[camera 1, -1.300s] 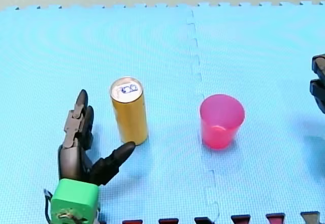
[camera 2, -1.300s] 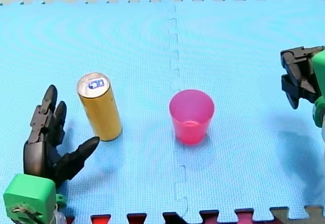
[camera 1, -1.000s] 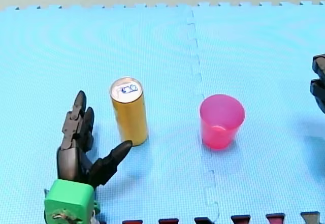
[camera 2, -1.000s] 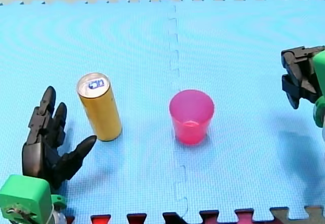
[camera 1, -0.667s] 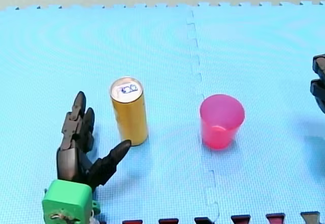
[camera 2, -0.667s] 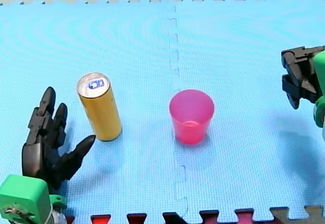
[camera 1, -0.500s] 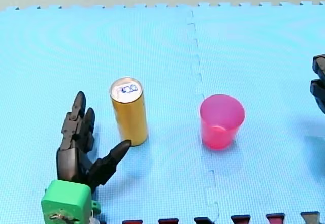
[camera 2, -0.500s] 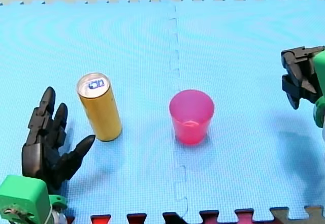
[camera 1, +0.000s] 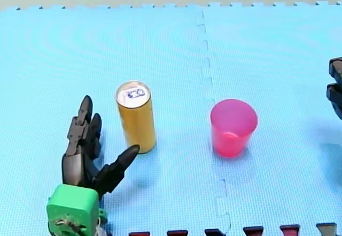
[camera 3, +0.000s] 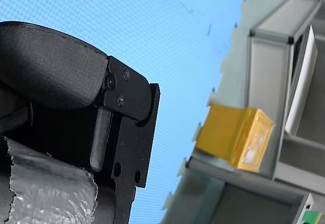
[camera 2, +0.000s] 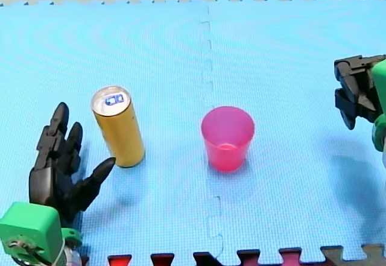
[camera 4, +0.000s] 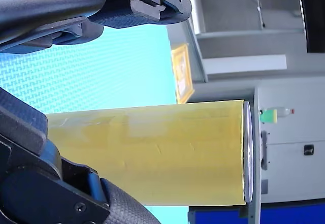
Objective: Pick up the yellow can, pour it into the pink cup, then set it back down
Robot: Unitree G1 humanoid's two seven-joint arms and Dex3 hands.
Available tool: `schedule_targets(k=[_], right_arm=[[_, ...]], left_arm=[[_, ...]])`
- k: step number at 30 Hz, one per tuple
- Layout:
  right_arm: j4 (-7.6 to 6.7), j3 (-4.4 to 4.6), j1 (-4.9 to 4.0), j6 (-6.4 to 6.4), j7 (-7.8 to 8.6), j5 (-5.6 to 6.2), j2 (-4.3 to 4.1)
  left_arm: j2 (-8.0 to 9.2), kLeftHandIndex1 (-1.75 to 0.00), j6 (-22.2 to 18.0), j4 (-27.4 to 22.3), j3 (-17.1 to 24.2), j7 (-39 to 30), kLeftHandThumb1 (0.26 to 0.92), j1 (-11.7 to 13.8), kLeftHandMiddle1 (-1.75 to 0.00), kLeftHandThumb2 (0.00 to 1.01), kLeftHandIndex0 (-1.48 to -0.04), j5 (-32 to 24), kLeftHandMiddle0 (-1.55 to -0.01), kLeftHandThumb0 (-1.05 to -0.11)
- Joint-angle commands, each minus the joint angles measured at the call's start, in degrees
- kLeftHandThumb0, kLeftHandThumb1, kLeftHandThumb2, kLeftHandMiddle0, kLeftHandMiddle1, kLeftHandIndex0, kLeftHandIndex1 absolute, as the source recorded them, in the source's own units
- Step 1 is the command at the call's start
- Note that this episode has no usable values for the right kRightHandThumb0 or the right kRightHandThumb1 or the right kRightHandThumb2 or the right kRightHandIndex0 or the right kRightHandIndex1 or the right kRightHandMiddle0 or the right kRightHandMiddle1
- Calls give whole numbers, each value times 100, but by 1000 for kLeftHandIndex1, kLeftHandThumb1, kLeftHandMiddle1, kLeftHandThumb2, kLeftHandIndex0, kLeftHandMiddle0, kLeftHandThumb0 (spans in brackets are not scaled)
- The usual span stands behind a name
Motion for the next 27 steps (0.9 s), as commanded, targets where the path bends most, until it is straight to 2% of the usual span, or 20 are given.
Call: schedule_targets(k=[1, 6, 13, 19, 27], right_arm=[[-7, -13, 5, -18, -6, 14, -21], [-7, -5, 18, -49, 20, 6, -31], [-5, -12, 22, -68, 52, 13, -41], [-3, -22, 22, -65, 55, 20, -36], [-6, -46, 20, -79, 54, 35, -26]], left_arm=[[119, 0, 109, -1, -141, 226, 678, -73, 0, 0, -231, 239, -234, -864], [257, 0, 270, -26, -432, 742, 678, -138, -1, 1, -209, 726, -216, -892], [322, 0, 442, -39, -607, 1001, 643, -271, -4, 0, -208, 904, -223, -848], [282, -4, 550, -85, -735, 1170, 649, -380, -9, 3, -221, 995, -241, -856], [217, 0, 654, -176, -860, 1163, 678, -503, -3, 9, -197, 1001, -229, -919]])
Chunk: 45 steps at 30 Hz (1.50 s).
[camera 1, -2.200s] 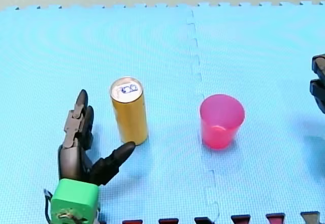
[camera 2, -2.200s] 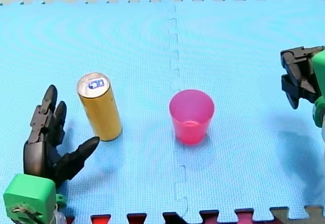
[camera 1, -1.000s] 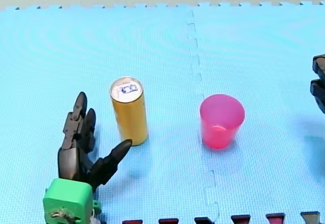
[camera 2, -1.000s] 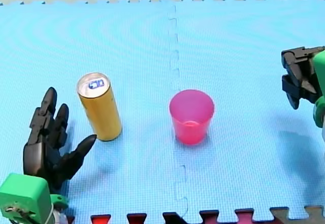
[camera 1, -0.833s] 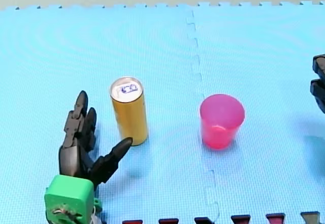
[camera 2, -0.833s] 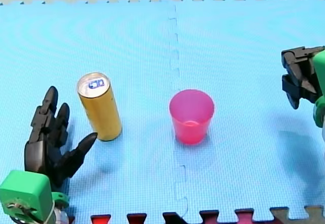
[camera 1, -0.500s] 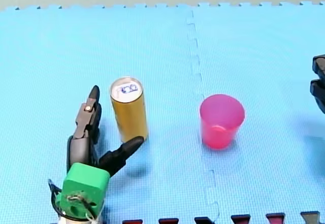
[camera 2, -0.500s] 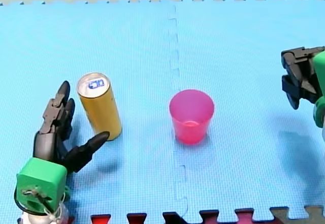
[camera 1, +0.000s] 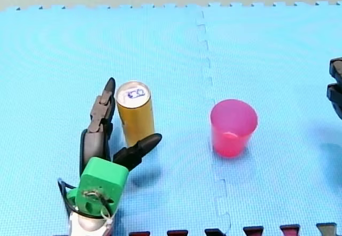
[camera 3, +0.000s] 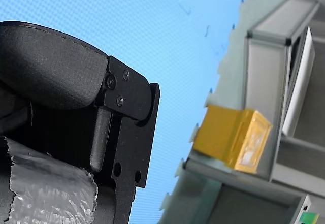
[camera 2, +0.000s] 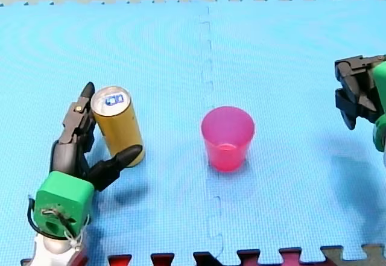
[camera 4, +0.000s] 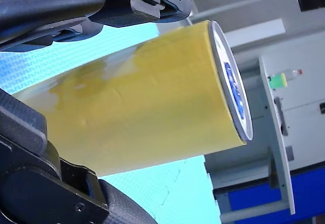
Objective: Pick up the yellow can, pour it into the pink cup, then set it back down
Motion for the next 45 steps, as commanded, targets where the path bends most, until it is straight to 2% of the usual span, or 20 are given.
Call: schedule_targets(k=[1, 9, 21, 27, 32, 36, 45], right_arm=[[-6, -19, 5, -6, 6, 26, -21], [2, -49, -6, 40, 31, 46, -30], [-5, 5, -45, 90, -59, -17, -59], [-9, 55, -48, 73, -168, -74, -82], [-15, 131, -54, 70, -294, -168, -108], [-15, 136, -72, 82, -292, -179, -138], [-21, 193, -123, 105, -340, -219, -170]], left_arm=[[-7, 0, 21, -11, -36, -4, 683, -67, -4, 10, -196, -1, -231, -929], [-2, 0, -22, 45, -100, 32, 735, -150, -10, 14, -190, 9, -260, -994], [-6, -3, -22, 21, -164, 89, 793, -235, -4, 12, -194, 14, -264, -1023], [-112, -4, 11, 28, -6, -331, 796, -307, -4, 5, -202, -329, -268, -1010], [-180, -3, 4, 29, 136, -685, 761, -350, -3, 0, -207, -605, -271, -949], [-206, 0, 0, 37, 179, -765, 762, -372, -4, 1, -202, -659, -274, -943], [-241, 0, -142, 43, 241, -730, 762, -241, 0, 0, -182, -664, -269, -934]])
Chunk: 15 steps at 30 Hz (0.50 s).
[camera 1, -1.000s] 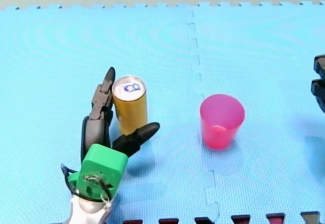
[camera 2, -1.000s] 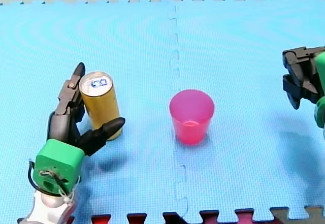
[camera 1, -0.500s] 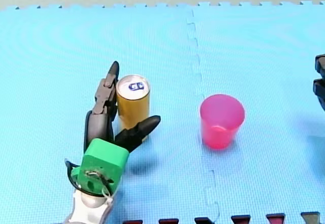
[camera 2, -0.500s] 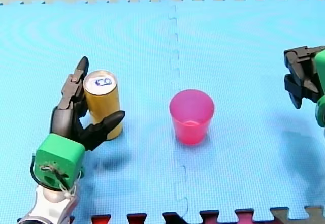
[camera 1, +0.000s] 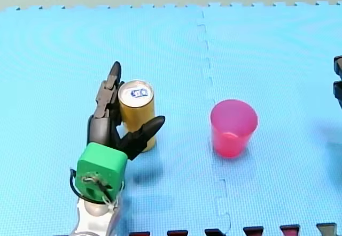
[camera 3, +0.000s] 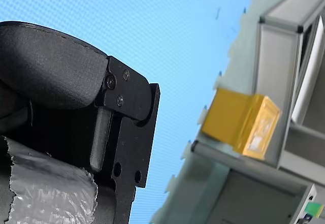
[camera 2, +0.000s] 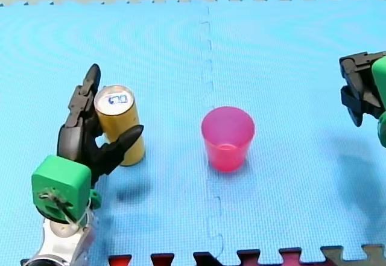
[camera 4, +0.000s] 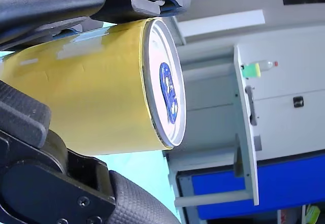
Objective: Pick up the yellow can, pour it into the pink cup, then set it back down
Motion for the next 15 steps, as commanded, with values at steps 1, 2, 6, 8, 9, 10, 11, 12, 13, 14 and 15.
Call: schedule_targets(k=[1, 2, 6, 8, 9, 10, 11, 12, 13, 14, 15], right_arm=[[-15, 0, -34, 18, -15, 3, -41], [-15, -2, -34, 21, -12, 9, -44], [-14, 4, -53, 41, -21, 6, -57], [-15, 17, -64, 56, -37, -6, -60], [-15, 23, -70, 64, -44, -11, -61], [-15, 29, -73, 72, -47, -14, -62], [-16, 33, -77, 82, -52, -17, -63], [-17, 38, -79, 90, -56, -20, -63], [-18, 47, -82, 100, -63, -28, -63], [-21, 56, -83, 106, -70, -35, -65], [-23, 62, -84, 108, -74, -40, -66]], left_arm=[[-1, 0, -62, 5, 17, 46, 761, 60, 0, 0, -179, 17, -269, -933], [1, 0, -81, -3, 20, 81, 760, 84, -1, 0, -177, 27, -269, -932], [2, -1, -130, -29, 24, 191, 749, 150, -2, 0, -171, 58, -269, -915], [3, 0, -138, -34, 24, 211, 746, 169, -2, 0, -169, 65, -269, -907], [3, 0, -140, -35, 24, 213, 744, 177, -1, 0, -168, 66, -269, -903], [3, 0, -143, -37, 25, 209, 743, 183, -1, 0, -167, 62, -268, -900], [4, 0, -142, -38, 29, 200, 742, 190, -1, 0, -166, 55, -268, -898], [5, 0, -138, -41, 33, 188, 740, 195, 0, 0, -165, 46, -267, -895], [6, 0, -134, -45, 38, 173, 739, 201, 0, 0, -164, 36, -267, -893], [10, 0, -124, -52, 40, 161, 739, 207, 0, 0, -163, 29, -266, -892], [14, 0, -109, -58, 40, 151, 738, 211, 0, 0, -162, 28, -266, -891]])
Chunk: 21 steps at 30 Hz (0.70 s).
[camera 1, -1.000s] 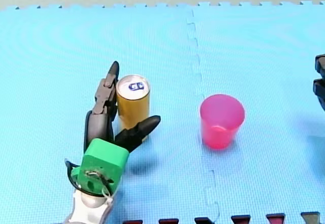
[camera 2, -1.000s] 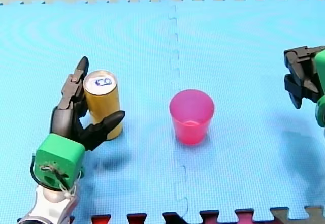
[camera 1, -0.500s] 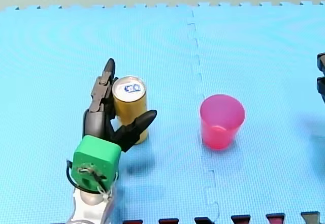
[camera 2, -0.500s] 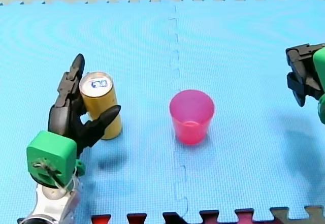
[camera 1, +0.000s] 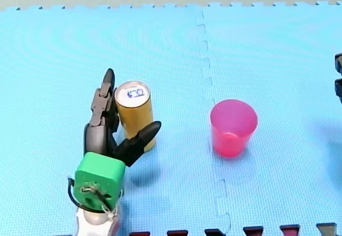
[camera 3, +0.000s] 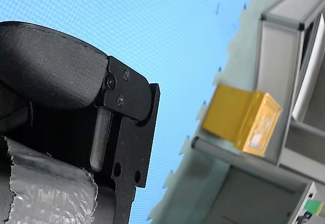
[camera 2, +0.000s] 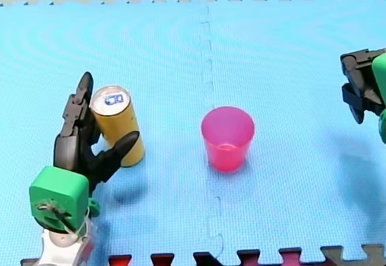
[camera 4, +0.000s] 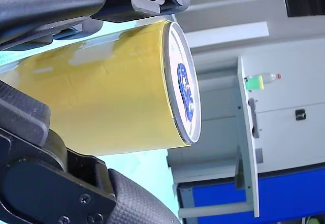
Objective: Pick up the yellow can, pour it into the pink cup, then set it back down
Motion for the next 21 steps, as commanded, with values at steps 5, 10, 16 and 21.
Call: schedule_targets(k=[5, 10, 16, 21], right_arm=[[-28, 22, -24, 15, -12, -6, -33], [-39, 15, -18, 10, -13, 13, -19], [-52, -1, 4, -20, -11, 41, -20], [-64, -13, 31, -61, -3, 62, -25]], left_arm=[[51, 0, 107, -59, -29, -4, 730, 43, 0, 0, -158, 50, -265, -888], [64, 0, 218, -87, -66, 38, 724, 33, -1, 0, -156, 91, -267, -885], [0, -33, 451, -103, 74, 243, 680, -137, -43, 5, -256, -26, -378, -736], [-84, -16, 838, -106, 189, 195, 709, -294, -11, 11, -290, -233, -370, -769]])
